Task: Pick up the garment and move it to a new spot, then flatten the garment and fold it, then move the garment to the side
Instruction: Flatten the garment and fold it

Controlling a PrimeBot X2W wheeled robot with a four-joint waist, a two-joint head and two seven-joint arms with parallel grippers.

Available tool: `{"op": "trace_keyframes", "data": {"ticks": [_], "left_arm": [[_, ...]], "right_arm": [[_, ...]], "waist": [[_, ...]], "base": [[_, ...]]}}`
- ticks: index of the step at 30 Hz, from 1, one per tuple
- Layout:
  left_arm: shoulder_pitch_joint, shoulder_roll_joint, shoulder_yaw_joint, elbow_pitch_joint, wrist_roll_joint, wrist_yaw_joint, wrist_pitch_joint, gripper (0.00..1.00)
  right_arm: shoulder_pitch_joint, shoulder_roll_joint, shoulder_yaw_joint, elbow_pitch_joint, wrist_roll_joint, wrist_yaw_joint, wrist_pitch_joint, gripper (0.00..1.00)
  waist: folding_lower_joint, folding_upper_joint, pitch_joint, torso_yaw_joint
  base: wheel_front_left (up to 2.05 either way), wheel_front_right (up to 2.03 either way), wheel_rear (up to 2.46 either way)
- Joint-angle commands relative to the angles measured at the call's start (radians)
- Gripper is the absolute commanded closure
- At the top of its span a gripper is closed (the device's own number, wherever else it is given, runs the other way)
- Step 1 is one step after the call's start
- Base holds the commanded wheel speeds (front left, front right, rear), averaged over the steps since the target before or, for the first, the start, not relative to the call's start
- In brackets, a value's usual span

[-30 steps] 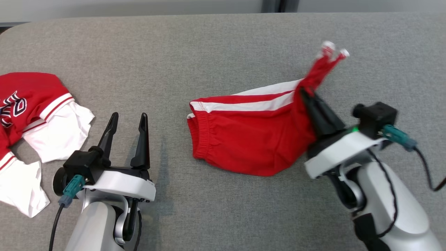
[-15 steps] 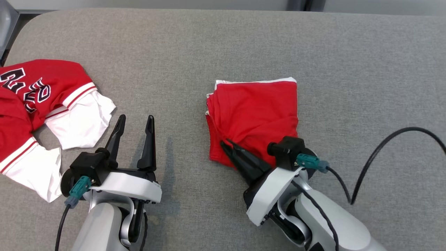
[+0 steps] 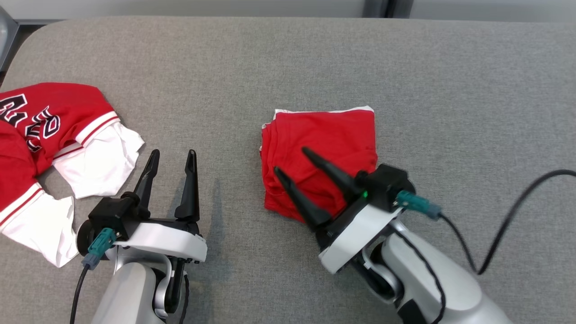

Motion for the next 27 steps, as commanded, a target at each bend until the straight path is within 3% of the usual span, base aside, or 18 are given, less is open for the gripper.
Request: {"op": "trace_keyframes", "data": {"ticks": [1,17,27], "left_arm": [[0.001,0.009,0.003,0.000,0.000,0.004,-0.004,0.00],[0.053,0.045,0.034,-0.041,0.008,0.026,-0.004,0.00],[0.133,0.059,0.022,-0.088,0.015,0.043,0.011,0.00]], "right_arm": [[0.003,-0.013,-0.021,-0.009,-0.013,0.000,-0.011,0.00],[0.260,-0.105,-0.591,-0.178,-0.206,0.000,-0.001,0.00],[0.417,-0.085,-0.697,-0.262,-0.247,0.000,0.069,0.00]], "waist": [[0.0000,-0.0001,-0.009,-0.007],[0.0000,-0.0001,-0.066,-0.057],[0.0000,-0.0001,-0.146,-0.071]], "base": [[0.00,0.00,0.00],[0.00,0.00,0.00],[0.00,0.00,0.00]]}}
